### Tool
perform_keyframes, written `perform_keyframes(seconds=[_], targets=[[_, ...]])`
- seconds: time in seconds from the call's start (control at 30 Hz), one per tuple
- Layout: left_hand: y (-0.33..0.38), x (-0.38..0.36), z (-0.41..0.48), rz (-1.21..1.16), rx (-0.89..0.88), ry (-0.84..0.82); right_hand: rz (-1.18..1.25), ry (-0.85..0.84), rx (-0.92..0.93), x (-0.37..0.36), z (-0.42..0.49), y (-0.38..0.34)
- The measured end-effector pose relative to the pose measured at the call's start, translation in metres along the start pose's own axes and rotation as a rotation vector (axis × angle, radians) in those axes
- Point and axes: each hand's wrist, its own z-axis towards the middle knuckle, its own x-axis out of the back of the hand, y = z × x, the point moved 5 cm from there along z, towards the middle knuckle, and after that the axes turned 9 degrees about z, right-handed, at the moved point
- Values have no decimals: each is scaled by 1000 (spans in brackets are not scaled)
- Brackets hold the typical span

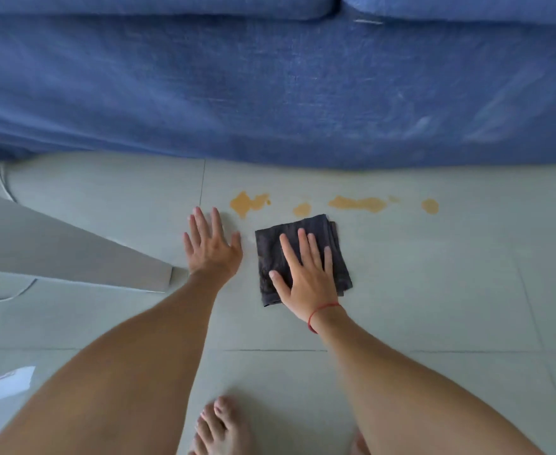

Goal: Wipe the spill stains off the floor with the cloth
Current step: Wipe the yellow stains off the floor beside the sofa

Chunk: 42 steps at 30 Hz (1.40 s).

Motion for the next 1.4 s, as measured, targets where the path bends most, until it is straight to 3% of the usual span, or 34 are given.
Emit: perform_keyframes(seconds=[0.2,0.43,0.63,0.8,0.9,1.07,1.23,1.4], targets=[[-17,-23,17,-4,-35,-101,-84,166,-43,-1,35,13],[-20,-22,22,-39,-43,-175,-103,102,-181,0,95,-18],[-21,-20,22,-44,-60,-240,-145,54,-38,-15,67,-34],[-33,-14,15,-53,-101,-109,-193,17,52,-4,13,9],[-35,-18,17,-33,-75,-21,-212,72,8,6,27,23],[-38,-23,26,-25,-99,-100,-112,138,-142,0,80,-9],[-39,-22,28,-27,-104,-181,-131,-1,116,-20,113,-71],[-39,-18,26,-35,-105,-236,-163,-37,242,-24,84,-62]])
